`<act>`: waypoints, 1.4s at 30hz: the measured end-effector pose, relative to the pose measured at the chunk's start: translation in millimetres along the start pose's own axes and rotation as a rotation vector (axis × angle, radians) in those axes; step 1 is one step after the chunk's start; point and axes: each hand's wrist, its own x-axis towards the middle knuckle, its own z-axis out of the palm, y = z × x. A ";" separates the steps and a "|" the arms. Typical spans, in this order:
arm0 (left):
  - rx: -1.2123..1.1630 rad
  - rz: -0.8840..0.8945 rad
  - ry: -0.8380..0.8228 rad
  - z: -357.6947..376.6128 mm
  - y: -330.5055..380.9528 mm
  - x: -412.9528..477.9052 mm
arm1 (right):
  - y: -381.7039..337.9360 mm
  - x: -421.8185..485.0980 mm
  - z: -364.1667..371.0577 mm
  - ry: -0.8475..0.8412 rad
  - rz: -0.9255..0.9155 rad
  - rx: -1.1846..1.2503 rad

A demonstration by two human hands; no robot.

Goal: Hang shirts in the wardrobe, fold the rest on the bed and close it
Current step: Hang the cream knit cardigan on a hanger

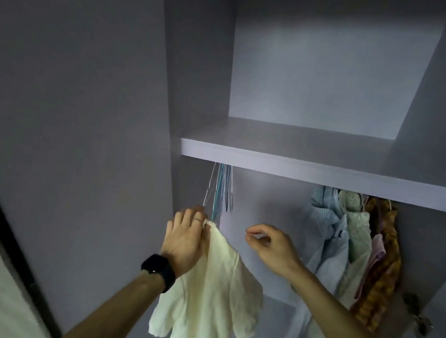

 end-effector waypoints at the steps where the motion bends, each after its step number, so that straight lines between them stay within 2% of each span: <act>1: 0.099 -0.002 0.000 1.4 -3.3 7.3 | 7.0 15.0 -0.5 0.002 -0.009 -0.043; 3: 0.268 0.017 -0.012 2.4 -12.6 17.3 | 20.3 42.5 3.5 -0.002 -0.017 -0.134; 6: 0.506 0.095 0.071 3.0 -28.2 32.0 | 39.1 82.0 15.1 -0.045 0.022 -0.230; 10: 0.699 0.242 0.169 11.2 -60.2 51.1 | 62.8 124.8 39.4 -0.075 0.098 -0.273; 16: 0.956 0.250 0.265 38.6 -131.6 68.2 | 98.0 187.3 101.3 0.022 0.178 -0.208; 20: 1.173 0.255 0.280 50.5 -157.3 68.4 | 111.6 219.0 132.2 0.150 0.223 -0.152; 24: 1.267 0.235 0.289 51.9 -172.6 74.4 | 121.7 238.4 153.9 0.248 0.276 -0.014; 28: 1.305 0.220 0.254 56.5 -177.6 80.3 | 118.2 237.1 157.0 0.270 0.331 0.383; 35: 1.290 0.223 0.223 58.2 -170.5 79.4 | 84.6 225.7 149.1 0.113 0.351 0.751; 38: 1.267 0.222 0.204 55.7 -170.1 77.2 | 74.7 222.0 146.3 0.111 0.337 0.677; 42: 1.241 0.210 0.178 54.2 -169.4 76.2 | 66.1 227.6 136.6 0.329 0.368 0.184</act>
